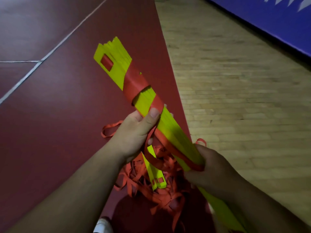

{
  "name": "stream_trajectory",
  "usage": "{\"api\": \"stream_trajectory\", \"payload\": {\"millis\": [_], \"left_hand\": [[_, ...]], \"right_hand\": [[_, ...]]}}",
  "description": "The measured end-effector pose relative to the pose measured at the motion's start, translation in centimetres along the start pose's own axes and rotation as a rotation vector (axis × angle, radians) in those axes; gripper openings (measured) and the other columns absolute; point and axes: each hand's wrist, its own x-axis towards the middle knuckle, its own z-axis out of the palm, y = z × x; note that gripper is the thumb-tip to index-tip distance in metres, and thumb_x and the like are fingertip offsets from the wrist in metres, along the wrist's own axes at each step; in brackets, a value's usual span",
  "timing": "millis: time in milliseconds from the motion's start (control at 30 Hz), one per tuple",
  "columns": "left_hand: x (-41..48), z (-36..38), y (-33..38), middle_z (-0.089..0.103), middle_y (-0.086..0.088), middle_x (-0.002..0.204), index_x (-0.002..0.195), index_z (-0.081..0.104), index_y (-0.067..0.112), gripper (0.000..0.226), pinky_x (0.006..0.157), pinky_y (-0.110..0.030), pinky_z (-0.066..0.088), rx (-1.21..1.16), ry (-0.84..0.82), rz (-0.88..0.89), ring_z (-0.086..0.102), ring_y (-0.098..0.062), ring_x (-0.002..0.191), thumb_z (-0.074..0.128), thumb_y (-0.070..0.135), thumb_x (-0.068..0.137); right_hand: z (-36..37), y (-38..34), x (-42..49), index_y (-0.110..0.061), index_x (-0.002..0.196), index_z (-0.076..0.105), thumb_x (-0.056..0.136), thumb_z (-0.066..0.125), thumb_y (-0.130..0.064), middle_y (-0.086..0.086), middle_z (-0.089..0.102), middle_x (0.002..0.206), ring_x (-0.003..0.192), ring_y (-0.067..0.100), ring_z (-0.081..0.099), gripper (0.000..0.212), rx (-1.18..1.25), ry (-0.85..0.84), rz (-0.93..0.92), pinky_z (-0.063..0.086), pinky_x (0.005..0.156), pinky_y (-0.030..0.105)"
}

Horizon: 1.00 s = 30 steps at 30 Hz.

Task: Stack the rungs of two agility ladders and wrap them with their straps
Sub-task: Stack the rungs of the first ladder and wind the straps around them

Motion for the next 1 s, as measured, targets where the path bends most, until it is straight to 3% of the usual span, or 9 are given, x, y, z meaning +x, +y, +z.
{"api": "stream_trajectory", "payload": {"millis": [100,267,400,500,600,700,833,900,1000], "left_hand": [[-0.1,-0.9,-0.3,0.055,-0.006,0.052,0.078,0.066,0.023,0.033,0.043,-0.021,0.037,0.090,-0.058,-0.001,0.043,-0.010,0.040,0.062,0.056,0.081],[0.0,-1.1,-0.4,0.052,-0.001,0.048,0.064,0.062,0.025,0.037,0.043,-0.021,0.036,0.195,0.111,0.040,0.045,-0.011,0.040,0.060,0.053,0.088],[0.3,-1.0,-0.2,0.053,0.006,0.049,0.062,0.065,0.025,0.037,0.042,-0.019,0.035,0.210,0.277,0.025,0.047,-0.009,0.040,0.065,0.050,0.090],[0.4,-1.6,0.0,0.050,-0.004,0.050,0.074,0.062,0.002,0.059,0.044,-0.023,0.035,0.278,0.251,-0.043,0.048,-0.011,0.039,0.062,0.060,0.087],[0.2,-2.0,0.6,0.046,-0.010,0.049,0.070,0.053,0.004,0.069,0.045,-0.022,0.034,0.365,0.184,-0.063,0.046,-0.015,0.037,0.058,0.072,0.079],[0.2,-2.6,0.9,0.048,-0.001,0.048,0.075,0.059,0.003,0.067,0.043,-0.018,0.034,0.359,0.113,-0.046,0.045,-0.010,0.038,0.064,0.070,0.075],[-0.1,-2.5,0.4,0.048,0.009,0.048,0.085,0.073,0.023,0.027,0.043,-0.015,0.033,0.239,-0.057,-0.014,0.040,-0.004,0.040,0.061,0.046,0.085],[-0.2,-2.1,0.0,0.055,0.005,0.056,0.089,0.074,0.025,0.024,0.042,-0.013,0.032,0.168,-0.069,-0.028,0.039,-0.002,0.040,0.062,0.045,0.086],[-0.3,-1.5,-0.3,0.072,-0.002,0.110,0.117,0.066,0.012,0.057,0.043,-0.013,0.033,0.035,-0.109,-0.056,0.038,0.000,0.042,0.071,0.054,0.080]], "right_hand": [[0.1,0.2,0.3,-0.042,0.090,0.070,0.063,0.076,-0.035,0.004,0.074,0.076,0.064,0.025,0.069,0.029,0.125,-0.095,0.056,0.057,0.068,0.049],[-0.7,0.0,0.2,-0.045,0.107,0.067,0.068,0.085,-0.041,0.011,0.078,0.098,0.083,0.031,0.076,0.043,0.365,-0.323,0.112,0.059,0.074,0.044],[0.3,0.4,0.4,-0.065,0.106,0.049,0.050,0.086,-0.067,-0.029,0.071,0.100,0.087,-0.004,0.071,0.067,0.021,-0.060,0.057,0.056,0.075,0.022],[1.2,1.1,0.4,-0.055,0.107,0.044,0.061,0.085,-0.055,-0.036,0.066,0.096,0.079,-0.009,0.067,0.062,-0.178,0.092,0.007,0.057,0.068,0.023],[0.9,1.4,0.0,-0.049,0.104,0.048,0.059,0.074,-0.052,-0.030,0.067,0.090,0.069,-0.003,0.067,0.052,-0.194,0.161,-0.027,0.056,0.058,0.025],[0.3,1.1,-0.3,-0.069,0.097,0.047,0.050,0.066,-0.054,-0.027,0.069,0.087,0.066,0.001,0.068,0.052,-0.129,0.158,-0.022,0.056,0.055,0.025],[-0.3,0.8,-0.3,-0.059,0.091,0.060,0.059,0.074,-0.032,-0.001,0.073,0.073,0.056,0.018,0.070,0.044,0.066,-0.019,0.047,0.057,0.053,0.035],[-0.6,0.9,-0.3,-0.045,0.090,0.065,0.062,0.075,-0.025,0.001,0.070,0.067,0.054,0.020,0.068,0.036,0.202,-0.129,0.076,0.054,0.050,0.032],[-0.5,1.2,-0.3,-0.025,0.099,0.071,0.058,0.077,-0.021,0.006,0.068,0.067,0.051,0.021,0.065,0.041,0.443,-0.309,0.108,0.050,0.049,0.028]]}}
